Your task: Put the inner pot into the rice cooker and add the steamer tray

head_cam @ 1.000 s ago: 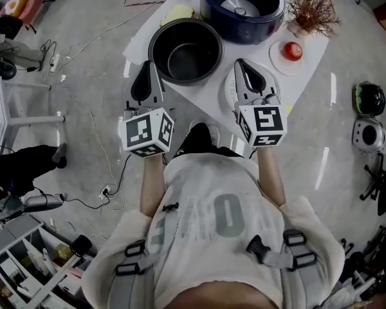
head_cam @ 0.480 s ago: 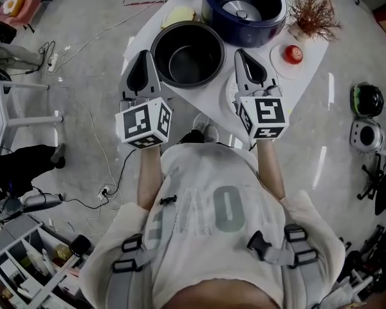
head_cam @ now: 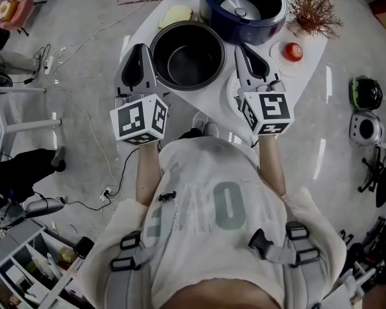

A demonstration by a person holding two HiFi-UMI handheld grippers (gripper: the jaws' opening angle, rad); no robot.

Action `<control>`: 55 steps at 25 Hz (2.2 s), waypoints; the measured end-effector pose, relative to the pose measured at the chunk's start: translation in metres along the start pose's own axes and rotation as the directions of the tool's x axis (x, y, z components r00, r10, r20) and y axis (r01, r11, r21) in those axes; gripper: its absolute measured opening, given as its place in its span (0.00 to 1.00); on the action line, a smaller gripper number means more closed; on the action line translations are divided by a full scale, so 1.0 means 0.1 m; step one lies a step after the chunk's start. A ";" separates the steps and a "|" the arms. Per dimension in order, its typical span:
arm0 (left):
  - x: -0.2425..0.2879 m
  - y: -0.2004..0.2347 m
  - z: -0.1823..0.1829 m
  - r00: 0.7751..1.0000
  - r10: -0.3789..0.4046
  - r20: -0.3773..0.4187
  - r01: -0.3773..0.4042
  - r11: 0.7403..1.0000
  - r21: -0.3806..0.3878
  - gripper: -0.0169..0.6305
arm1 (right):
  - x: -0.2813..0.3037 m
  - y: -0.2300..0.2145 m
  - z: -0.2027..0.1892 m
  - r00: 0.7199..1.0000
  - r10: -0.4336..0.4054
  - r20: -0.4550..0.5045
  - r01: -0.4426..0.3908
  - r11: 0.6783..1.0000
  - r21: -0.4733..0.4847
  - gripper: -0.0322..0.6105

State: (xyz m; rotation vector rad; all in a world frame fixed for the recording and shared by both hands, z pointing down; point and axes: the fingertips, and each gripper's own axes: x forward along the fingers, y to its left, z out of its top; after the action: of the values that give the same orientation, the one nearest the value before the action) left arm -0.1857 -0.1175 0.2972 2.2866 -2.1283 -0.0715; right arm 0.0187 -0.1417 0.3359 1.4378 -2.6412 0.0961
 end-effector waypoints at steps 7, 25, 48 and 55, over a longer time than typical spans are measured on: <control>0.18 0.08 -0.16 0.996 -0.067 -0.061 0.063 0.996 -0.065 0.25 | 0.17 -0.02 0.00 0.999 0.035 -0.009 -0.034 0.988 0.153 0.30; 0.29 0.34 -1.44 0.888 -0.103 -0.448 -0.019 0.966 -0.259 0.45 | 0.62 -0.04 -0.81 0.942 -0.015 -0.335 0.069 0.987 0.148 0.48; 0.28 0.39 -1.95 0.819 -0.170 -0.548 -0.067 0.921 -0.385 0.24 | 0.79 -0.03 -1.52 0.887 -0.011 -0.462 0.167 0.940 0.299 0.33; 0.29 0.37 -1.95 0.817 -0.177 -0.549 -0.060 0.920 -0.387 0.21 | 0.79 -0.01 -1.52 0.888 -0.026 -0.458 0.185 0.934 0.304 0.26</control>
State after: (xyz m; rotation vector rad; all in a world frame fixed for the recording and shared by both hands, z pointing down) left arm -0.2117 -0.1527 0.4931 1.8305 -1.5629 0.1658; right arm -0.0100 -0.1901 0.4982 1.4335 -2.2287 0.8101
